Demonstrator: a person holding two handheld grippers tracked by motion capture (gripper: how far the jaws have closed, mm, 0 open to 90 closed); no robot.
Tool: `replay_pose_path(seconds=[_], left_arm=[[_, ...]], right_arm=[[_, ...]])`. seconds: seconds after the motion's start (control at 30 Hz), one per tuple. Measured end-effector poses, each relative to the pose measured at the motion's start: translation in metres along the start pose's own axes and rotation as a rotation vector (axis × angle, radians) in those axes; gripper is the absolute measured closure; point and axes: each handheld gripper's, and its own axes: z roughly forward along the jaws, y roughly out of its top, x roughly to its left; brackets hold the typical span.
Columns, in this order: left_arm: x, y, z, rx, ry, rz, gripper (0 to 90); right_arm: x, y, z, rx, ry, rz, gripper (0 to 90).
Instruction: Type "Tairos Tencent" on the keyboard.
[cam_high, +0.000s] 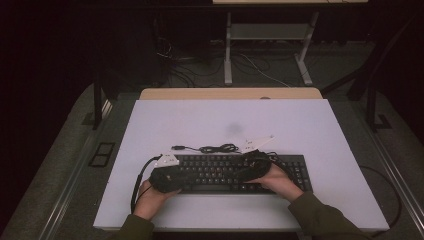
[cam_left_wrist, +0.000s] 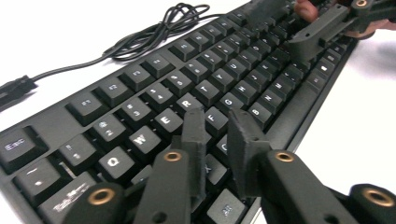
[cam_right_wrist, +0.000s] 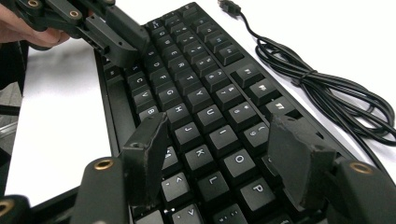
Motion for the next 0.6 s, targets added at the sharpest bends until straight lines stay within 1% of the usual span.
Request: replay_pose_path(seconds=[0.07, 0.17, 0.2, 0.23, 0.27, 0.33, 0.37, 0.43, 0.47, 0.5, 0.57, 0.6], left_arm=[[0.0, 0.0, 0.0, 0.002, -0.005, 0.004, 82.8], [-0.001, 0.002, 0.003, 0.01, -0.032, 0.011, 88.9], [-0.001, 0.002, 0.003, 0.01, -0.032, 0.011, 89.2], [-0.002, 0.003, 0.005, 0.017, -0.045, 0.017, 89.3], [-0.002, 0.003, 0.005, 0.022, -0.05, 0.024, 89.3], [-0.003, 0.003, 0.006, 0.023, -0.051, 0.023, 89.3], [-0.003, 0.004, 0.008, 0.031, -0.058, 0.028, 89.3], [-0.004, 0.004, 0.01, 0.032, -0.064, 0.031, 89.2], [-0.004, 0.004, 0.01, 0.032, -0.064, 0.031, 89.2], [-0.004, 0.005, 0.011, 0.038, -0.069, 0.04, 89.2], [-0.004, 0.005, 0.012, 0.038, -0.069, 0.039, 89.2], [-0.004, 0.004, 0.013, 0.049, -0.061, 0.044, 89.3]], right_arm=[[-0.001, -0.001, -0.001, -0.003, -0.006, 0.002, 36.4], [-0.001, -0.002, -0.002, -0.001, -0.016, 0.009, 34.1], [-0.001, -0.002, -0.002, -0.001, -0.016, 0.009, 34.1], [-0.002, -0.003, -0.003, -0.004, -0.028, 0.013, 32.9], [-0.002, -0.003, -0.003, -0.005, -0.029, 0.014, 32.4], [-0.002, -0.004, -0.004, -0.008, -0.036, 0.02, 30.7], [-0.002, -0.004, -0.005, -0.006, -0.04, 0.025, 30.1], [-0.003, -0.005, -0.005, -0.009, -0.046, 0.024, 29.5], [-0.003, -0.005, -0.005, -0.008, -0.048, 0.027, 29.3], [-0.003, -0.005, -0.006, -0.007, -0.049, 0.027, 29.2], [-0.004, -0.006, -0.007, -0.01, -0.052, 0.027, 29.0], [-0.004, -0.006, -0.007, -0.012, -0.053, 0.028, 29.0]])
